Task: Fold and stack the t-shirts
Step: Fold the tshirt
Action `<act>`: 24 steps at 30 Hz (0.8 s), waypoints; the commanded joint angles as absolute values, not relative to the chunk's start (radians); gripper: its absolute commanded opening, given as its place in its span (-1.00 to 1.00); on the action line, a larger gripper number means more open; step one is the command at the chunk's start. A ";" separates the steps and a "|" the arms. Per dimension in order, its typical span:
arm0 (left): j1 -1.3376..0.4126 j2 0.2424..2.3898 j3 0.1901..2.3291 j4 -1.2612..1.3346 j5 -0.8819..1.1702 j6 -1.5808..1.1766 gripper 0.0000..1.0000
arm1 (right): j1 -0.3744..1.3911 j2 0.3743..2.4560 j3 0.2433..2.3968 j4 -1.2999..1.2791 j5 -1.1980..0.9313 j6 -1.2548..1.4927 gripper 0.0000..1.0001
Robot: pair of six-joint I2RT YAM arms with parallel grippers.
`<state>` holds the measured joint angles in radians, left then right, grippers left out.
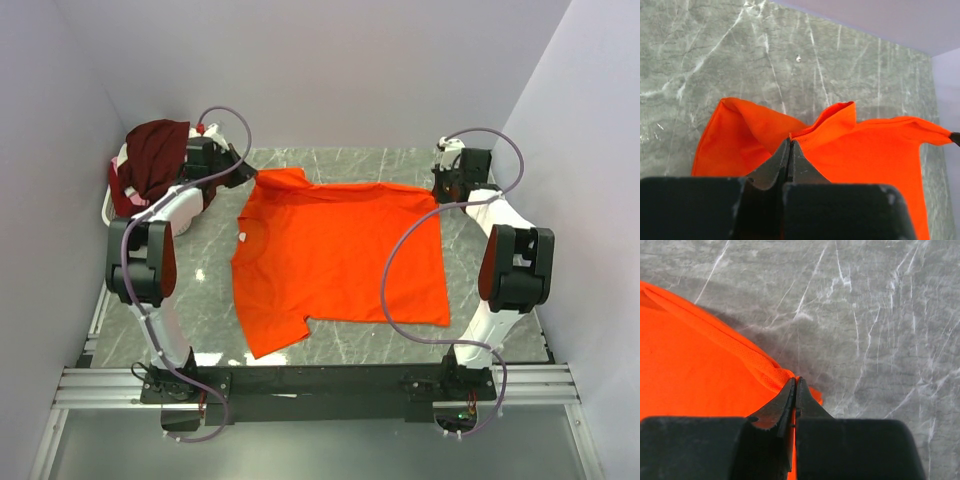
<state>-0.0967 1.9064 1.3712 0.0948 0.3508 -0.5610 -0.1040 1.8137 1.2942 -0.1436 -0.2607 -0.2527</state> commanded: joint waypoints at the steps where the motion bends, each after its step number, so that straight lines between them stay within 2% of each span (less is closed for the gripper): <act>1: -0.091 1.813 1.336 0.156 0.377 -0.537 -0.99 | -0.115 1.759 1.282 -0.126 -0.276 -0.264 -1.00; 24: -0.091 1.652 1.160 0.098 0.356 -0.522 -0.99 | -0.149 1.764 1.221 -0.155 -0.284 -0.307 -1.00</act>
